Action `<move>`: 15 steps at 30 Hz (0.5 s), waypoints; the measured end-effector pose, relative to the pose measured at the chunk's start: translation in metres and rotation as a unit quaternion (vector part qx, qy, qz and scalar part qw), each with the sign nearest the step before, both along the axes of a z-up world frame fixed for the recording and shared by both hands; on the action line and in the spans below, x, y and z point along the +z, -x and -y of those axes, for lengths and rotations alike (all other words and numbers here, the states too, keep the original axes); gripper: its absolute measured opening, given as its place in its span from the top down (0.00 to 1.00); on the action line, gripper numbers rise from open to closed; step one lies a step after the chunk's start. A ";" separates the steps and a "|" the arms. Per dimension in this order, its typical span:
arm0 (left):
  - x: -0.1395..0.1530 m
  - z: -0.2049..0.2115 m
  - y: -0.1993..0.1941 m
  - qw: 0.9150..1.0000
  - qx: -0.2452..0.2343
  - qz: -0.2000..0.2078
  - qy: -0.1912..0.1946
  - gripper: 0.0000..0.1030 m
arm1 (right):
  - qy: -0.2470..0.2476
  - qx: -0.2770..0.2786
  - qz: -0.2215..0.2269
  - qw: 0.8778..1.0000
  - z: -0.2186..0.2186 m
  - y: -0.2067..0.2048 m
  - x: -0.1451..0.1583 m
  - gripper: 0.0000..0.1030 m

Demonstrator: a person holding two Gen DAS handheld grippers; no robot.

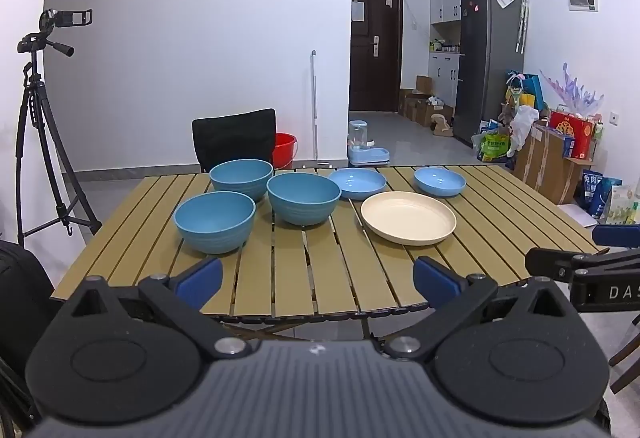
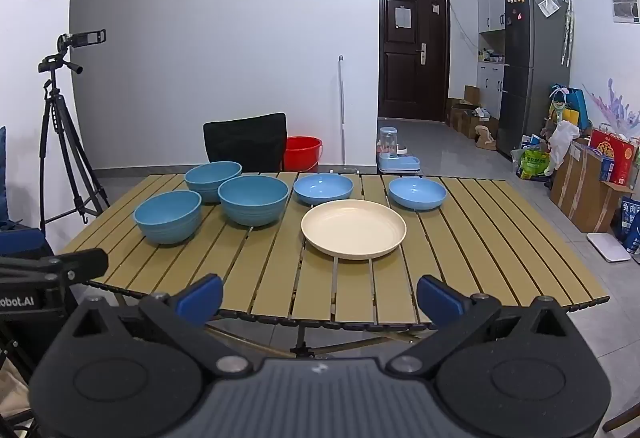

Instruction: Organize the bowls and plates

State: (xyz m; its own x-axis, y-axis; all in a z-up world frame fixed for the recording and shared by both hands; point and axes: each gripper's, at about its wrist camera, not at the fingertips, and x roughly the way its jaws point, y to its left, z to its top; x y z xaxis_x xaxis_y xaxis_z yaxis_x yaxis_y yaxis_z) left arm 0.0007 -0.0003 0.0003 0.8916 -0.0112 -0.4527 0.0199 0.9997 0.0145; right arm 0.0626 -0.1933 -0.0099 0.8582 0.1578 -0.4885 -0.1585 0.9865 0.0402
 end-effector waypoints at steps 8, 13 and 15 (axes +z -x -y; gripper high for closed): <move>0.001 -0.002 0.004 1.000 0.007 0.008 -0.002 0.00 | 0.000 0.001 -0.001 1.000 0.000 0.000 0.000 0.00; -0.003 -0.015 -0.001 1.000 0.007 0.004 0.008 0.00 | -0.001 0.001 -0.002 1.000 0.000 0.000 0.000 0.00; -0.002 -0.003 -0.001 1.000 0.007 0.002 0.005 0.00 | -0.002 0.001 -0.003 1.000 0.001 0.000 -0.001 0.00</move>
